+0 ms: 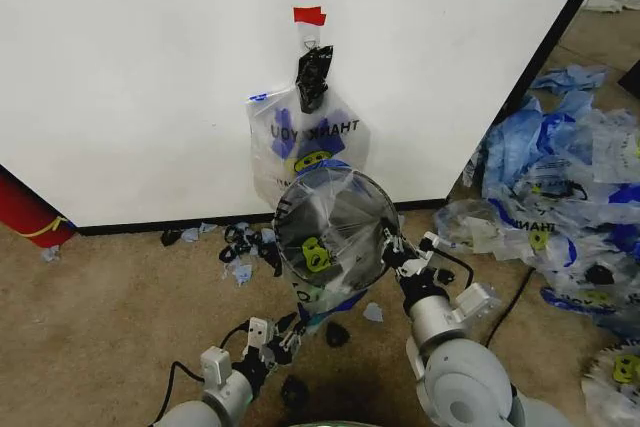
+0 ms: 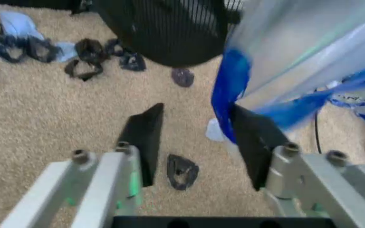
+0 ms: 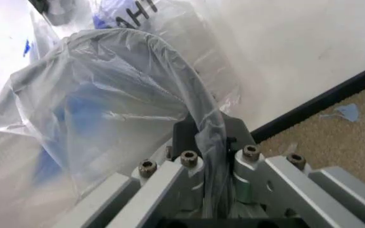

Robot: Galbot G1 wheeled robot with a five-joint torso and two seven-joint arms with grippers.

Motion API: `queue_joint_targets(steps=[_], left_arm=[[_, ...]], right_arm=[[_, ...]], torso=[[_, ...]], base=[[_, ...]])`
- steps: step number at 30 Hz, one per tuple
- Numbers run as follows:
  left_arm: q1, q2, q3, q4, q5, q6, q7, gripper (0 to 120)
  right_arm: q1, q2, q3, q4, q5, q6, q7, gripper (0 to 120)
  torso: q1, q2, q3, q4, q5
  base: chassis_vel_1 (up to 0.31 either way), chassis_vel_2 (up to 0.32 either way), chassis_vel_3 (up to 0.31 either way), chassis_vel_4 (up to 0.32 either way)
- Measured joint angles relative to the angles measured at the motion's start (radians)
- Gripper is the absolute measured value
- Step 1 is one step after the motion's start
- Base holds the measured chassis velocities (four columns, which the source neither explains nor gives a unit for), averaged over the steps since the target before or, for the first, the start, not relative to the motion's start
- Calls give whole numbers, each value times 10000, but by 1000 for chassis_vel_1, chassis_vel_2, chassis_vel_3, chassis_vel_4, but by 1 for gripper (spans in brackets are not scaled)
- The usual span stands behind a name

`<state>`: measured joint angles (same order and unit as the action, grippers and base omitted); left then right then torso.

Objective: Pick up the garbage bag from the wall and place it over the trash bin.

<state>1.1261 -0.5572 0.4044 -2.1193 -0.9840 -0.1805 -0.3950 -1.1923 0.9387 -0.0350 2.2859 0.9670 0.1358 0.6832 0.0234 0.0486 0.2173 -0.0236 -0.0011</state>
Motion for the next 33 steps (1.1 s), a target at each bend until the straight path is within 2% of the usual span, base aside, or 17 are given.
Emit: queue_joint_targets(steps=[2, 4, 5, 7, 9, 11, 15, 18, 21, 24, 30, 33], left_arm=[[88, 187, -114, -186, -6, 20, -20, 56], [130, 275, -170, -296, -17, 34, -36, 58], [169, 370, -230, -417, -29, 44, -52, 65], [254, 596, -372, -638, -68, 89, -102, 69], [360, 842, -546, -842, -104, 149, -165, 81], [412, 967, -652, -901, -111, 184, -239, 84], [634, 1353, -1461, -1115, -143, 540, -890, 98], [780, 1537, -2398, -1519, -519, 897, -1496, 97], [822, 1582, -2751, -1718, -582, 1095, -1723, 97], [860, 1653, -3548, -2194, -800, 1761, -2518, 90], [557, 1605, -4021, -2779, -1055, 1865, -2712, 88], [209, 1523, -4165, -3334, -1596, 1812, -2558, 77]], right_arm=[[21, -22, 15, -98, -13, 18, -25, 0], [36, -31, 16, -149, -19, 28, -35, 0], [55, -49, 20, -213, -27, 40, -50, 0], [67, -89, 26, -340, -51, 70, -89, 0], [56, -139, 29, -444, -108, 112, -146, 0], [37, -170, 34, -487, -142, 140, -182, 0], [-134, -261, 123, -604, -302, 225, -333, 0], [-292, -313, 175, -714, -446, 296, -423, 0], [-303, -321, 175, -766, -507, 319, -453, 0], [-301, -338, 146, -916, -699, 400, -541, 0], [-343, -426, 129, -1147, -1278, 563, -788, 0], [-310, -430, 71, -1211, -1547, 591, -846, 0]], torso=[[0, 0, 0, 0, 2], [0, 0, 0, 0, 1], [0, 0, 0, 1, 0], [0, 0, 0, 0, 1], [0, 0, 0, 1, 1], [0, 0, 0, 0, 0], [0, 0, 0, 2, -1], [0, 0, 0, -2, 1], [0, 0, 0, -1, 2], [0, 0, 0, 1, 1], [0, 0, -1, 1, 1], [0, 0, -1, -1, 2]], base=[[0, 0, 0, 0], [0, 0, 0, 0], [0, 0, 0, 0], [0, 0, 0, 0], [0, 0, 0, 0], [0, 0, 0, 0], [0, 0, 0, 0], [0, 0, 0, 0], [0, 0, 0, 0], [0, 0, 0, 0], [0, 0, 0, 0], [0, 0, 0, 0]])
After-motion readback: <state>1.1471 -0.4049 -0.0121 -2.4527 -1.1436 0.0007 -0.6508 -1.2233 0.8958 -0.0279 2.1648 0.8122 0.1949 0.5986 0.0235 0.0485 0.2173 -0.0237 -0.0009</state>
